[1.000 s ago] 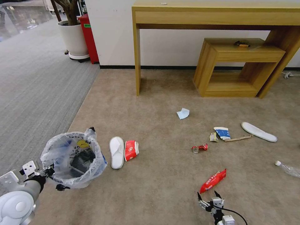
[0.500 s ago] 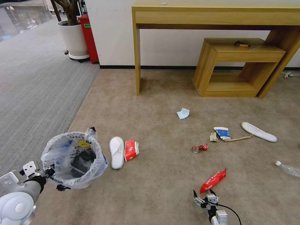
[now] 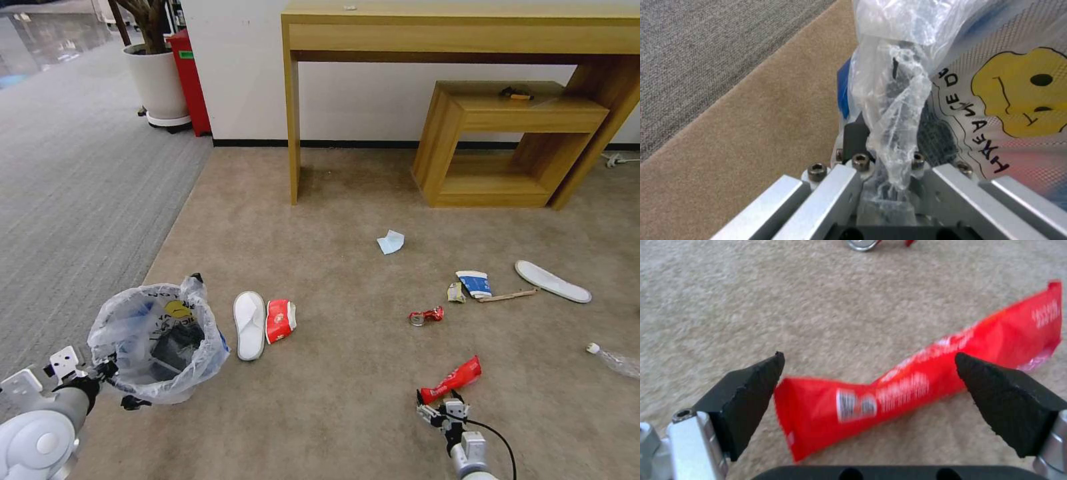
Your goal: Pick up the trash bin and place the garbage on the floor into it.
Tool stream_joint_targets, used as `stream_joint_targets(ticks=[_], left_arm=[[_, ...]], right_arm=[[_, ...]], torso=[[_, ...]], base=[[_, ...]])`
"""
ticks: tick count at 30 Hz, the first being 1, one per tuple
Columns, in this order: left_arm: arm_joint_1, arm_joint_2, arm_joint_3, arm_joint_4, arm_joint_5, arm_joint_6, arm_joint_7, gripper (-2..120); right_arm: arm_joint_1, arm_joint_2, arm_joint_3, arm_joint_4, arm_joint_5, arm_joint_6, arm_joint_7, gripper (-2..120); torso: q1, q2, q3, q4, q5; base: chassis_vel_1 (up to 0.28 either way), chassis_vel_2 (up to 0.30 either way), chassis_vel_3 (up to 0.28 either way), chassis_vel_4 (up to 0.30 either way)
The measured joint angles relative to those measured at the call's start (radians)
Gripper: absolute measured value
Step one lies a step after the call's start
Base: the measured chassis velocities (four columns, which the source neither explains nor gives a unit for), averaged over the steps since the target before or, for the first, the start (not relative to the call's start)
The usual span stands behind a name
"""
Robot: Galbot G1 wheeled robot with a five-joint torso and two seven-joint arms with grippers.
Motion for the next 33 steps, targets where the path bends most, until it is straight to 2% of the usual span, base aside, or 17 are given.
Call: stream_joint_targets(ticks=[7,13,20,33], left_arm=[[0.003,-0.004,0.001,0.001,0.007,-0.003,0.003,0],[0.005,-0.006,0.001,-0.002,0.009,-0.006,0.004,0],[0.011,-0.009,0.002,-0.007,0.011,-0.007,0.004,0],[0.014,-0.009,0.012,-0.011,0.016,-0.008,0.004,0]], right_arm=[[-0.001,-0.001,0.013,-0.002,0.0,0.002,0.005,96],[-0.012,-0.001,0.025,-0.002,-0.005,0.004,0.009,87],[-0.051,0.0,0.046,0.023,-0.004,0.004,0.018,93],[-0.112,0.028,0.085,0.084,0.068,-0.04,0.076,93]], torso=[[0.0,0.0,0.0,0.0,0.0001],[0.0,0.0,0.0,0.0,0.0001],[0.0,0.0,0.0,0.0,0.0],[0.0,0.0,0.0,0.0,-0.0002]], base=[[0.0,0.0,0.0,0.0],[0.0,0.0,0.0,0.0],[0.0,0.0,0.0,0.0],[0.0,0.0,0.0,0.0]])
